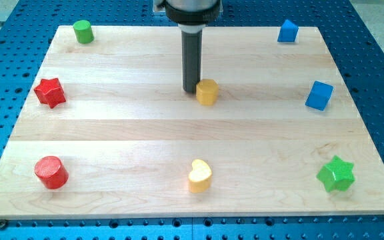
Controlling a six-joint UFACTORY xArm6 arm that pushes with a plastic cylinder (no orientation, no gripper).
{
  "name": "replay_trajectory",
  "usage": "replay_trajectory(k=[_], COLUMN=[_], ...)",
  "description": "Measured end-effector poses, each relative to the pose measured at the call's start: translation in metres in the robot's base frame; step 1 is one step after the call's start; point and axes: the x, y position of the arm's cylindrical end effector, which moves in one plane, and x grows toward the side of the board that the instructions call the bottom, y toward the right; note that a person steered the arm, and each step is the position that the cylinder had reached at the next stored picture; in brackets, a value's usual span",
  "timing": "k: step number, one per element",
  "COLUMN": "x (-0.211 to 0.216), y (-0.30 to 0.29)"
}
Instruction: Push both the blue blocks into the yellow hexagon
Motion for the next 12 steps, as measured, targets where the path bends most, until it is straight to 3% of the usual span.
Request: replay_trajectory(k=[1,2,3,4,5,6,7,8,9,10,11,12], x=[-0.028,-0.007,0.018,0.022,0.071,0.06,0.025,0.058,0.057,0.041,0.02,0.035], y=[0.037,0.09,0.036,0.063,0.175,0.278,0.269,0.133,0.095,0.132,0.12,0.079])
